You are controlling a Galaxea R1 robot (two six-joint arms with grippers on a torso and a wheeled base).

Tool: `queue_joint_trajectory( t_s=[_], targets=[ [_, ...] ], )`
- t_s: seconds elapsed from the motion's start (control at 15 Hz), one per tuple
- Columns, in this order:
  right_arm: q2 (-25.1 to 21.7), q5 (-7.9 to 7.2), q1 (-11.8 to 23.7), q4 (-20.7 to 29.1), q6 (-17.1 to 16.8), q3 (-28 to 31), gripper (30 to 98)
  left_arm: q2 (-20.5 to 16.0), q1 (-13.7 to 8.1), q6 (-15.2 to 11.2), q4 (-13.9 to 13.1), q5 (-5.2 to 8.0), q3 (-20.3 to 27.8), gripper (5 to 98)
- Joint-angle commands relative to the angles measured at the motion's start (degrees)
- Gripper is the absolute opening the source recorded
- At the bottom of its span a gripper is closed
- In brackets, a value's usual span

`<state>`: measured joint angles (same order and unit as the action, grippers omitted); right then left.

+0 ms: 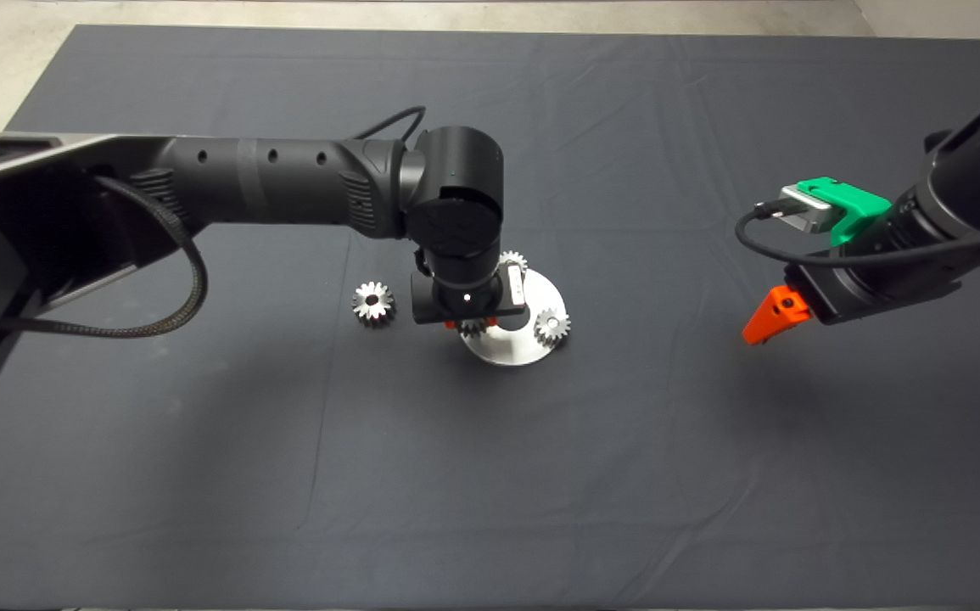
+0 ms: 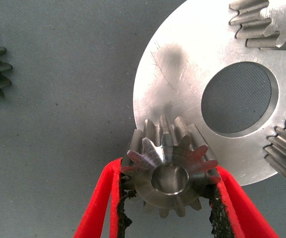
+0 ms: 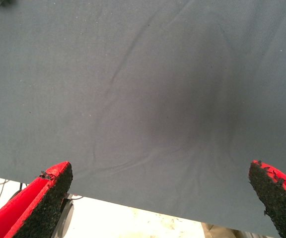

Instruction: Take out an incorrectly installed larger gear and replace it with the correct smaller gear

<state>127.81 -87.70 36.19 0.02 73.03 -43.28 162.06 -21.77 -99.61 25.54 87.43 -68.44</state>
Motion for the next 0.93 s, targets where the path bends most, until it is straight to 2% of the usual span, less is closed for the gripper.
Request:
queue_joint_trajectory(
  t_s=[0.0, 0.27, 0.67, 0.87],
  targets=[
    [-0.05, -5.03, 1.34, 1.91, -0.35, 0.05, 94.0, 0.41, -1.12, 0.38, 0.65, 5.42, 0.65, 32.2],
    [-0.3, -5.11, 1.43, 1.91, -0.61, -0.13, 94.0, 3.4, 2.27, -0.32, 0.76, 5.21, -0.63, 32.2],
    [0.39, -5.03, 1.43, 1.82, -1.4, -1.97, 94.0, 2.88, 2.96, -0.38, 0.92, 5.21, -0.72, 32.2],
    [0.65, -4.94, 1.34, 1.73, -1.4, -1.88, 94.0, 0.94, 4.54, -0.32, 1.71, 5.16, -0.8, 32.2]
  ],
)
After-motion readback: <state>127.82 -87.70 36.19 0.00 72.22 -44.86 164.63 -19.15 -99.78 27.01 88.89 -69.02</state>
